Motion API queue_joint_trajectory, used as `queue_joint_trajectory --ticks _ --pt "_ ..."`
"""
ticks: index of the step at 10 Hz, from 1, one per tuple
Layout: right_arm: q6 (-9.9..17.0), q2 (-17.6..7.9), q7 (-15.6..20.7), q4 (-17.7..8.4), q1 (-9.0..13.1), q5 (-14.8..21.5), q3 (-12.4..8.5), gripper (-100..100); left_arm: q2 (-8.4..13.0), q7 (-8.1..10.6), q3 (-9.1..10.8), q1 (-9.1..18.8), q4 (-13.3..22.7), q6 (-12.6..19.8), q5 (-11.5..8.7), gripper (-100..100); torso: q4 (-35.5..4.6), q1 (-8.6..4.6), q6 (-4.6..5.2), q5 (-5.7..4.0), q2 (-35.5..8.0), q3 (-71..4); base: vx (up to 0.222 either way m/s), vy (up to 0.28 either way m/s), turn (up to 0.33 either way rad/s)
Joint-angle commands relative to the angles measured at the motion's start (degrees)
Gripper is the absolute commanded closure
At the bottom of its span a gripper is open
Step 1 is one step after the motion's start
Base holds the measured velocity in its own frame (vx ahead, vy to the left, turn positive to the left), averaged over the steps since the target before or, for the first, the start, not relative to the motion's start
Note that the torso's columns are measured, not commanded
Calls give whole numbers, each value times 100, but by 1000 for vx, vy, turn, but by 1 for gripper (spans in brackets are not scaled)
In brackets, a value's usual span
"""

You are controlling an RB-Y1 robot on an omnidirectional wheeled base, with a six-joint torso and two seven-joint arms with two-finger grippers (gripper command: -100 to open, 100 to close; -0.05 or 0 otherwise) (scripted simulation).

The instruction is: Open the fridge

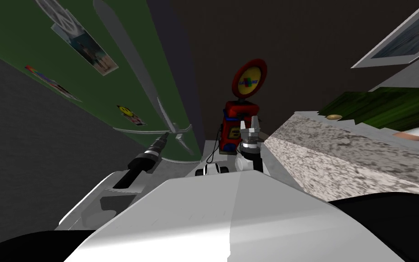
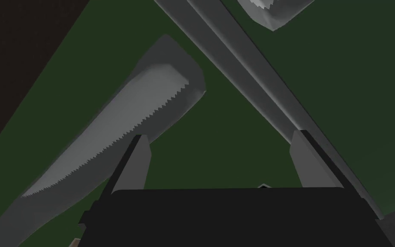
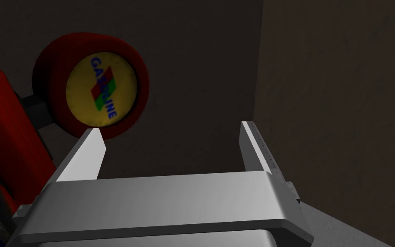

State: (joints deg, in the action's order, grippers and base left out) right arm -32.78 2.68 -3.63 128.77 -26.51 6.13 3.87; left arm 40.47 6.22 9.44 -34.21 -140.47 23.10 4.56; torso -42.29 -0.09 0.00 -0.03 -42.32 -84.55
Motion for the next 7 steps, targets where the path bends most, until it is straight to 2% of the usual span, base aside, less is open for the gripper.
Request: queue_joint_trajectory --ticks 1,4,5,7 --pt "0 0 0 0 0 0 0 0 78 -76 101 19 -80 125 87 -100 -1 6 0 1 0 1 178 -200 -8" --pt "0 -2 0 0 1 0 -2 0 93 -56 101 10 -131 164 59 -100 -4 53 -1 17 -8 8 87 -44 -3" --pt "0 -2 0 0 1 0 -2 0 97 -54 105 10 -141 182 57 100 -3 37 -1 12 -13 8 9 -3 6" --pt "1 -3 0 0 4 0 -3 0 236 -81 -21 -60 -262 48 19 100 -18 36 -1 4 -49 27 -171 158 -107"
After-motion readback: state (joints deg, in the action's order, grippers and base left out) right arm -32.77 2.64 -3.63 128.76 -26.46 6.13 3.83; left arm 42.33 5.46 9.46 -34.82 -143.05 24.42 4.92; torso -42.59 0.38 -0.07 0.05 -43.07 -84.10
